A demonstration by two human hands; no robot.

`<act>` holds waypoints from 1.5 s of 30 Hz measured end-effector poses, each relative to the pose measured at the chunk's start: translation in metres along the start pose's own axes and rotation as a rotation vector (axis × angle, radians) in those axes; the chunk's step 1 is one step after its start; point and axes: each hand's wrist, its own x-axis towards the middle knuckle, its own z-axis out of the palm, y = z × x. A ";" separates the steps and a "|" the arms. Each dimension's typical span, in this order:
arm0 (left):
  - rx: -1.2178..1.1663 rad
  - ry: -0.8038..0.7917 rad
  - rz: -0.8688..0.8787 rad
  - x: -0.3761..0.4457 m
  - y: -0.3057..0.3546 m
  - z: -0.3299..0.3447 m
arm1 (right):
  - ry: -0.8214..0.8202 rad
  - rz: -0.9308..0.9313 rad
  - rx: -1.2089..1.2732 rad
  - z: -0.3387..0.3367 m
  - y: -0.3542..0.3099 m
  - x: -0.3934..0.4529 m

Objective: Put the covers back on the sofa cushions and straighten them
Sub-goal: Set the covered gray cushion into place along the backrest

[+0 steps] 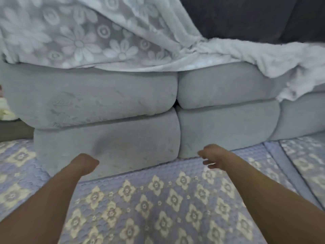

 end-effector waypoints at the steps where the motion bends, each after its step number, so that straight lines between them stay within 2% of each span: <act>1: 0.039 -0.021 0.077 -0.052 0.047 -0.011 | 0.015 -0.017 -0.039 -0.029 0.002 -0.024; 5: 0.163 -0.033 0.409 -0.134 0.175 -0.029 | 0.056 -0.152 -0.210 -0.119 -0.006 -0.087; 9: 0.154 0.146 0.645 -0.189 0.286 -0.028 | 0.163 -0.308 -0.283 -0.197 -0.019 -0.102; 11: 0.189 0.204 0.645 -0.208 0.319 -0.027 | 0.152 -0.367 -0.315 -0.216 -0.028 -0.092; 14: 0.380 0.328 0.575 -0.231 0.339 -0.033 | 0.059 -0.455 -0.400 -0.230 -0.038 -0.082; 19: 0.403 0.387 0.379 -0.254 0.304 -0.068 | 0.029 -0.628 -0.468 -0.224 -0.096 -0.087; 24: 0.352 0.478 0.174 -0.270 0.229 -0.132 | -0.037 -0.879 -0.587 -0.171 -0.192 -0.106; 26: 0.321 0.505 0.133 -0.268 0.200 -0.154 | 0.015 -0.978 -0.646 -0.148 -0.237 -0.107; 30: 0.299 0.549 0.140 -0.243 0.154 -0.182 | 0.237 -1.004 -0.696 -0.124 -0.327 -0.085; 32: 0.264 0.583 0.185 -0.226 0.139 -0.187 | 0.292 -0.986 -0.729 -0.116 -0.351 -0.070; 34: 0.247 0.608 0.241 -0.213 0.133 -0.191 | 0.290 -1.019 -0.573 -0.110 -0.351 -0.068; 36: 0.268 0.615 0.312 -0.204 0.134 -0.193 | 0.227 -1.110 -0.335 -0.097 -0.323 -0.081; 38: 0.347 0.711 0.420 -0.197 0.150 -0.200 | 0.074 -1.132 -0.211 -0.092 -0.287 -0.109; 41: 0.527 0.769 0.653 -0.192 0.185 -0.195 | -0.217 -1.054 -0.221 -0.096 -0.233 -0.162; 44: 0.813 0.751 0.928 -0.189 0.207 -0.152 | -0.468 -0.957 -0.293 -0.103 -0.186 -0.196; 45: 0.895 0.713 0.971 -0.186 0.201 -0.136 | -0.521 -0.910 -0.311 -0.102 -0.173 -0.203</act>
